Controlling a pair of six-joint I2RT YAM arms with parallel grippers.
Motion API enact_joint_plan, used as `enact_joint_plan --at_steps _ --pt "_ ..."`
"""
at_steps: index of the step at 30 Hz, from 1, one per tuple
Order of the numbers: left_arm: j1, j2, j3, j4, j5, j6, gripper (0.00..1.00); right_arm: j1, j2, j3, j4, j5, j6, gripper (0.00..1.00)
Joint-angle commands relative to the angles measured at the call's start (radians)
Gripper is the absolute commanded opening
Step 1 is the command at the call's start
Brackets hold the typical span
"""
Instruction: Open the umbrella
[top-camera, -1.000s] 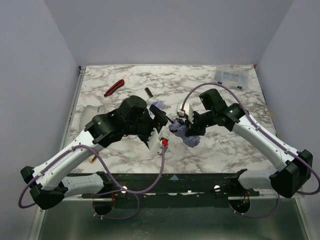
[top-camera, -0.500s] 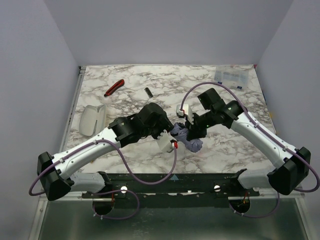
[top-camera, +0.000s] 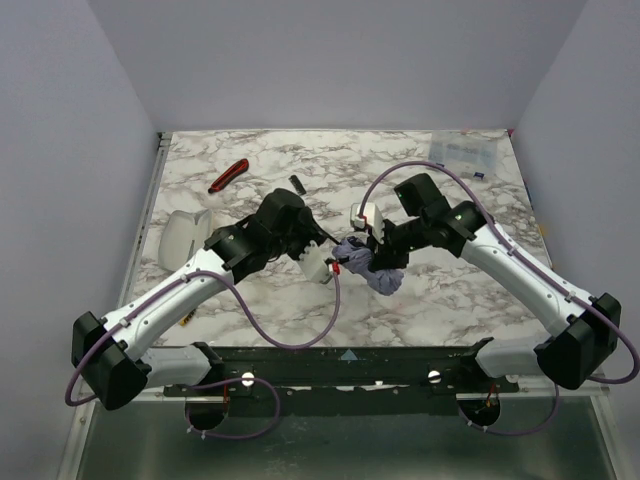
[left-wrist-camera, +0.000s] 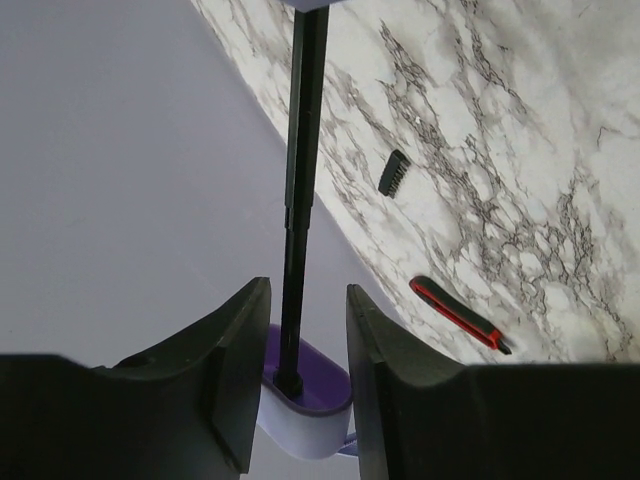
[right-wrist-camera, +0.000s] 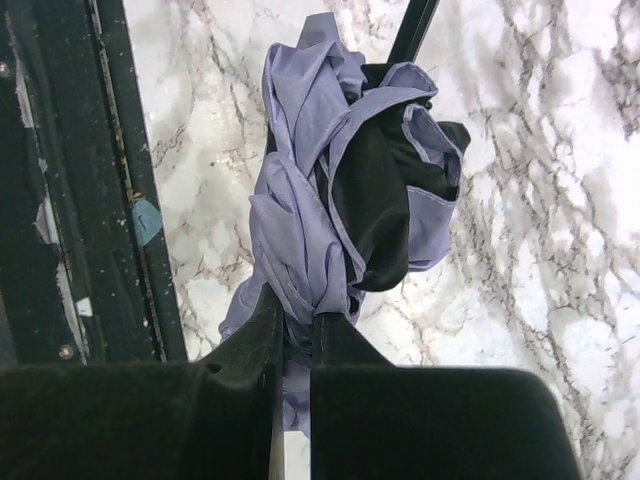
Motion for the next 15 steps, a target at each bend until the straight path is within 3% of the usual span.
enact_joint_plan --at_steps 1,3,9,11,14,15 --pt "0.126 -0.046 -0.023 0.035 -0.118 0.056 0.37 0.001 -0.003 -0.031 -0.150 0.053 -0.054 0.00" --pt "0.144 -0.051 -0.030 0.033 -0.093 0.049 0.32 0.001 0.000 -0.039 -0.150 0.067 -0.065 0.00" --pt "0.106 -0.053 -0.013 -0.059 0.082 -0.138 0.00 0.000 0.032 -0.033 -0.111 0.077 -0.075 0.01" --pt "0.069 -0.053 -0.041 -0.018 0.108 -0.201 0.00 0.000 0.038 -0.029 -0.080 0.078 -0.056 0.23" --pt "0.023 -0.024 -0.056 0.027 0.148 -0.326 0.00 0.000 0.054 -0.029 -0.036 0.100 -0.019 0.66" --pt "0.010 -0.003 -0.058 0.040 0.155 -0.381 0.00 0.001 0.058 -0.030 -0.024 0.109 -0.009 0.68"
